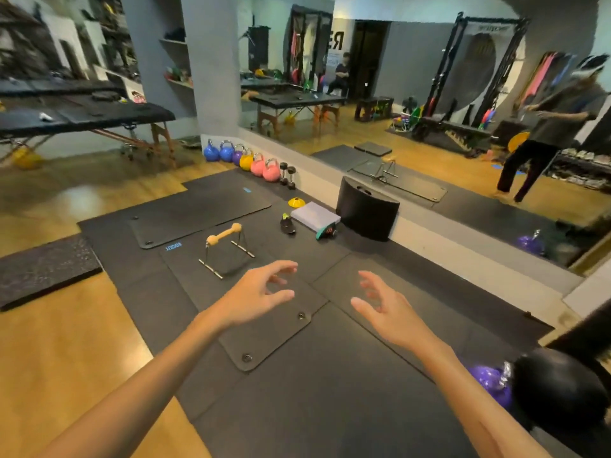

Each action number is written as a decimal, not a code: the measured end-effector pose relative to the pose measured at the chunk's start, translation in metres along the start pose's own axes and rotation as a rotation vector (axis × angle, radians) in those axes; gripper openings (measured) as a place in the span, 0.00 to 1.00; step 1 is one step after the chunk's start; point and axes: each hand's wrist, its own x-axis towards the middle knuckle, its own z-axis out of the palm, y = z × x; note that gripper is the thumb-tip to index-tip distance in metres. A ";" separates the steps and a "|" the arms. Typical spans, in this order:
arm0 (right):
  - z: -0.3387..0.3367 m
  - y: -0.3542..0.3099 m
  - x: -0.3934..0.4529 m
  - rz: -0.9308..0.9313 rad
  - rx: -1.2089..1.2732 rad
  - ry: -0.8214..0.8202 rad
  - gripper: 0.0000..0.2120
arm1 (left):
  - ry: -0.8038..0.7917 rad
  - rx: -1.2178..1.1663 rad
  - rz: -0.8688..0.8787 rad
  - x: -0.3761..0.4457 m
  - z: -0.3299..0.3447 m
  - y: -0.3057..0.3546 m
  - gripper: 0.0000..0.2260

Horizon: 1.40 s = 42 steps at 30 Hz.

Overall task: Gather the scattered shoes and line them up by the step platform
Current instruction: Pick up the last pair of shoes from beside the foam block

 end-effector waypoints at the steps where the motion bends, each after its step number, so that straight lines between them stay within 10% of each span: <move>1: -0.002 0.008 0.025 -0.001 0.006 -0.009 0.28 | 0.008 0.004 -0.022 0.021 -0.004 -0.010 0.20; 42: -0.077 0.337 0.971 0.135 0.112 -0.391 0.32 | -0.019 0.035 -0.492 0.854 -0.008 -0.388 0.33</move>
